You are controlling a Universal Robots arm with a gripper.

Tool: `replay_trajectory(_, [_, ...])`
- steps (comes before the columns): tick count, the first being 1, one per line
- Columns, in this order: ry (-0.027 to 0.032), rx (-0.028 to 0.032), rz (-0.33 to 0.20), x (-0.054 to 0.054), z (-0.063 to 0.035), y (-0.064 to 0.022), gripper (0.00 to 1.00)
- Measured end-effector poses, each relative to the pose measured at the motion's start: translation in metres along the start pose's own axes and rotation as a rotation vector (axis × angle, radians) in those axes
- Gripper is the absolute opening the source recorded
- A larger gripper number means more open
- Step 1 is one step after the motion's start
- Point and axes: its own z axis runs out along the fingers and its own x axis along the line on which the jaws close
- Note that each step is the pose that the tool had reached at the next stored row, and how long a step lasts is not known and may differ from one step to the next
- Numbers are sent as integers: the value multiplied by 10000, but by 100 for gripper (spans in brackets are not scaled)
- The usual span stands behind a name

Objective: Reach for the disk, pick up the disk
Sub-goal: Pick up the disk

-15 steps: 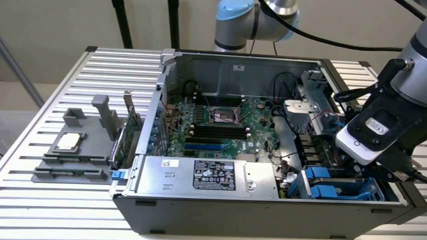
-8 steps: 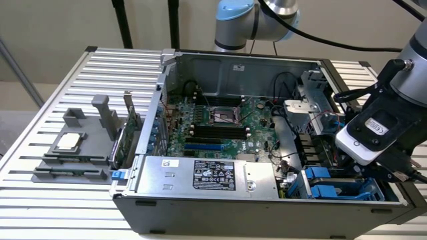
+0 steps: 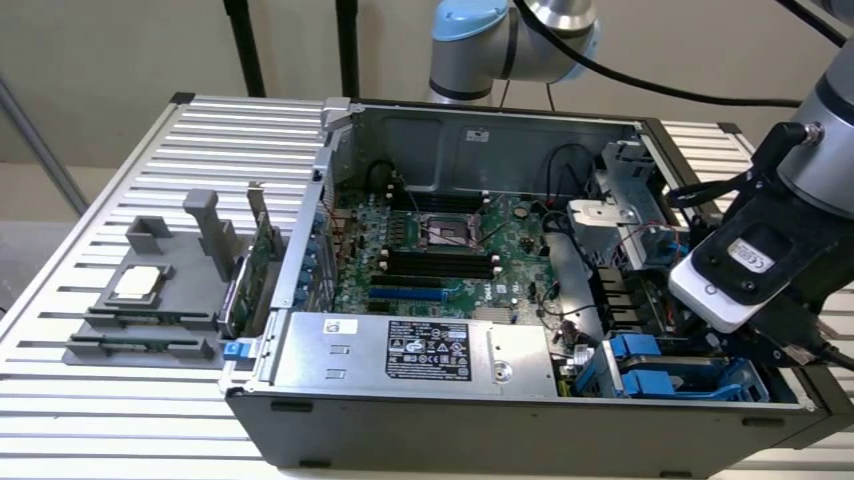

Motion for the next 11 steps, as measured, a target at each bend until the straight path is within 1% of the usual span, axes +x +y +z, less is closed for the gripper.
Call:
replay_trajectory(8, [-20,-3,0,-1,24,-3,18])
replay_trajectory(11, [-19,-3,-1,-1,27,-2,18])
